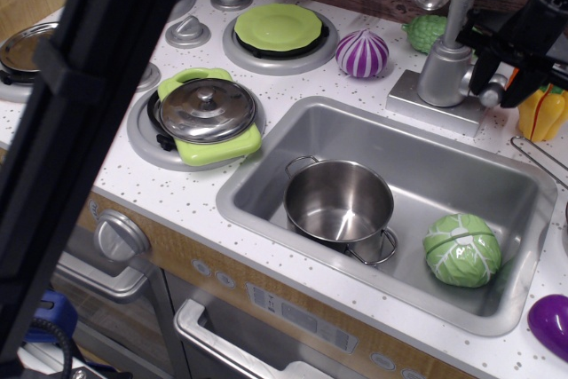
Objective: Turn lever vertical to front
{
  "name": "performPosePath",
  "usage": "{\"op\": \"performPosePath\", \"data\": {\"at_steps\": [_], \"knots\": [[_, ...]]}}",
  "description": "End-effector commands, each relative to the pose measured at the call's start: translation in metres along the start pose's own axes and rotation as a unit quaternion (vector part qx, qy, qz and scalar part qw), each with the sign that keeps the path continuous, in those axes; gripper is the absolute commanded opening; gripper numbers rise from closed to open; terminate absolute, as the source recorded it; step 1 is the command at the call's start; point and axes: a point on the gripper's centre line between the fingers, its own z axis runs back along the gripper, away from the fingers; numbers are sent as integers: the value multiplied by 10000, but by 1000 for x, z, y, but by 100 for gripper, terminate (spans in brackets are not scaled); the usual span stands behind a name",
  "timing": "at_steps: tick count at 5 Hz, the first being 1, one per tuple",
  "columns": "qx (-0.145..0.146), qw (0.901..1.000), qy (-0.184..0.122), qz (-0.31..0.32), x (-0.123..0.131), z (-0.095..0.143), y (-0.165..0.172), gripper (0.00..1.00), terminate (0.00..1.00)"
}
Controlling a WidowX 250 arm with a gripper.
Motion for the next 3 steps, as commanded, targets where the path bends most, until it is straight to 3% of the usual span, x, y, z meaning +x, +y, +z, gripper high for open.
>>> {"op": "performPosePath", "data": {"at_steps": [1, 2, 3], "knots": [[-405, 9985, -348, 104, 7, 29, -1, 0, 0], [-503, 9982, -318, 109, 8, 22, -2, 0, 0], [-509, 9983, -258, 66, 8, 24, -1, 100, 0]]}}
